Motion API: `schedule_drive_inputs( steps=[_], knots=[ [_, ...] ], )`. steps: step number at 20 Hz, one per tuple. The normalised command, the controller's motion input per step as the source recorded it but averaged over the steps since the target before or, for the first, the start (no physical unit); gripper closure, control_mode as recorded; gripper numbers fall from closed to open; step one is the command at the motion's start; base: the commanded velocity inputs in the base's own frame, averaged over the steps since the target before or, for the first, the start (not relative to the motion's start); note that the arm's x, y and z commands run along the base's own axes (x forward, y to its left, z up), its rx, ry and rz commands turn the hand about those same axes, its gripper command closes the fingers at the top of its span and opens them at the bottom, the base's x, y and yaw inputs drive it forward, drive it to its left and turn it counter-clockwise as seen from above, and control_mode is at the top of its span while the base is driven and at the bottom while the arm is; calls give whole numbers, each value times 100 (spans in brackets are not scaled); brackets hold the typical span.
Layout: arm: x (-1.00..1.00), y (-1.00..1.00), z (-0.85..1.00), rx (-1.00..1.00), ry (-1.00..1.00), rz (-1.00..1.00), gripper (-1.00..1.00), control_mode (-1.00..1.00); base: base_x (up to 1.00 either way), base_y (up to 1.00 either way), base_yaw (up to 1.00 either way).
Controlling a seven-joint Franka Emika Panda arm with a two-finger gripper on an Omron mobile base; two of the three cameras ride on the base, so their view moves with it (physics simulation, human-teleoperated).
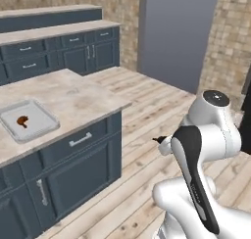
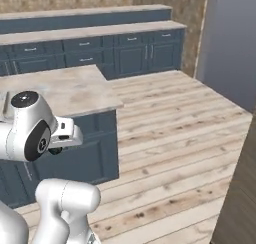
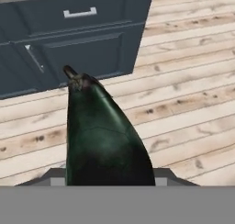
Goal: Place one eggplant and one chicken drumstick in each tupperware on the nearby counter, to pack two identical lunches.
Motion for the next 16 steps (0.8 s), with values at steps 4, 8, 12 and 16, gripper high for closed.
schedule_drive_inputs(
  steps=[4, 8, 12, 16],
  knots=[
    [0, 0, 0, 0, 0, 0, 100, 100, -26, 0, 53],
    [0, 0, 0, 0, 0, 0, 100, 100, -2, 0, 49],
    [0, 0, 0, 0, 0, 0, 100, 100, 0, 10, 44],
    [0, 0, 0, 0, 0, 0, 100, 100, 0, 15, 34]
  ],
)
